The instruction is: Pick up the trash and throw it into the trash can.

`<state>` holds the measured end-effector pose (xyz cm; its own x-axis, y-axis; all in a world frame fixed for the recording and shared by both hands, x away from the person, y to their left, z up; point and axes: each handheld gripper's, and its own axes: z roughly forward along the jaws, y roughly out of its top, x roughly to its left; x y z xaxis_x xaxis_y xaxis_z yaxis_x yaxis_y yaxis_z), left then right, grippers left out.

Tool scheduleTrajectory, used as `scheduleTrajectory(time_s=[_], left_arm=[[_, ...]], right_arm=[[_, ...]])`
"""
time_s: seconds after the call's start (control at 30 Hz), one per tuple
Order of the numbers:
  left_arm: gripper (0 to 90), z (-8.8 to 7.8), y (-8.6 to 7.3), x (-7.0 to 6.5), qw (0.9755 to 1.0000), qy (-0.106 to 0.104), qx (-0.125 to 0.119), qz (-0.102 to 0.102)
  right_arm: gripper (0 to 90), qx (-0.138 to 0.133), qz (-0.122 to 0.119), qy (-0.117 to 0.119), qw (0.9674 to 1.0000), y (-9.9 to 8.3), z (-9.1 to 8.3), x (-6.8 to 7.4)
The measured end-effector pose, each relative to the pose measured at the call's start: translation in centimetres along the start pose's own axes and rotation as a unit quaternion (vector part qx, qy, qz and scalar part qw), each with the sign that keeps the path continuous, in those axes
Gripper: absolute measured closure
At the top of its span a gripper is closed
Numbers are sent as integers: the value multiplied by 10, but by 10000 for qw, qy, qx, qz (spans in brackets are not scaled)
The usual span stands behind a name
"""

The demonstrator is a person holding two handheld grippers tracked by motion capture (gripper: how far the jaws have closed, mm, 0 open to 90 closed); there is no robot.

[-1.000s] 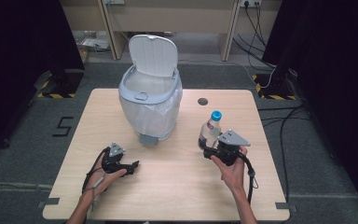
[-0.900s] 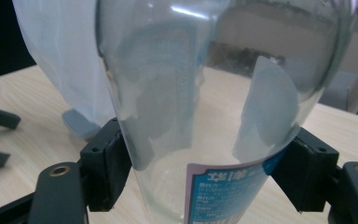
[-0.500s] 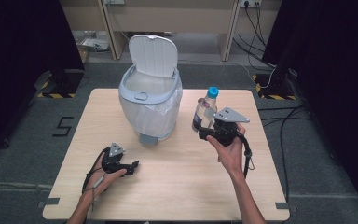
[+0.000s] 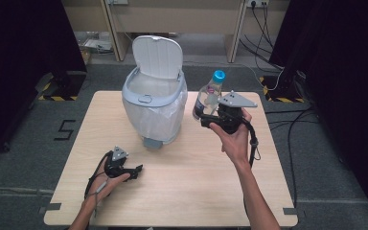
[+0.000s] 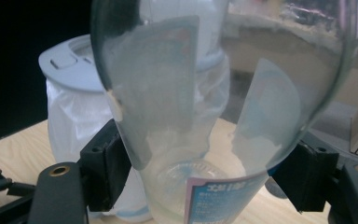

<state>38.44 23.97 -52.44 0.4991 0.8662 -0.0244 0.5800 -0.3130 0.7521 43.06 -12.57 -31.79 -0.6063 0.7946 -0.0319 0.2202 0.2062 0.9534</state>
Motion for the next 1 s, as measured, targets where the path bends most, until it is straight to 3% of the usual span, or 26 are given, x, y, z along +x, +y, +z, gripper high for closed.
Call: scheduleTrajectory(time_s=[0.6, 0.8, 1.0], left_arm=[[141, 0, 0, 0, 10000, 20, -2, -22], [141, 0, 0, 0, 10000, 28, 2, -29], [141, 0, 0, 0, 10000, 28, 20, -34]], right_arm=[[276, -149, -376, -89, 9991, 47, 3, 7], [276, -178, -377, -71, 9991, 59, 5, 7], [276, -202, -195, 97, 9996, 73, 11, 5]])
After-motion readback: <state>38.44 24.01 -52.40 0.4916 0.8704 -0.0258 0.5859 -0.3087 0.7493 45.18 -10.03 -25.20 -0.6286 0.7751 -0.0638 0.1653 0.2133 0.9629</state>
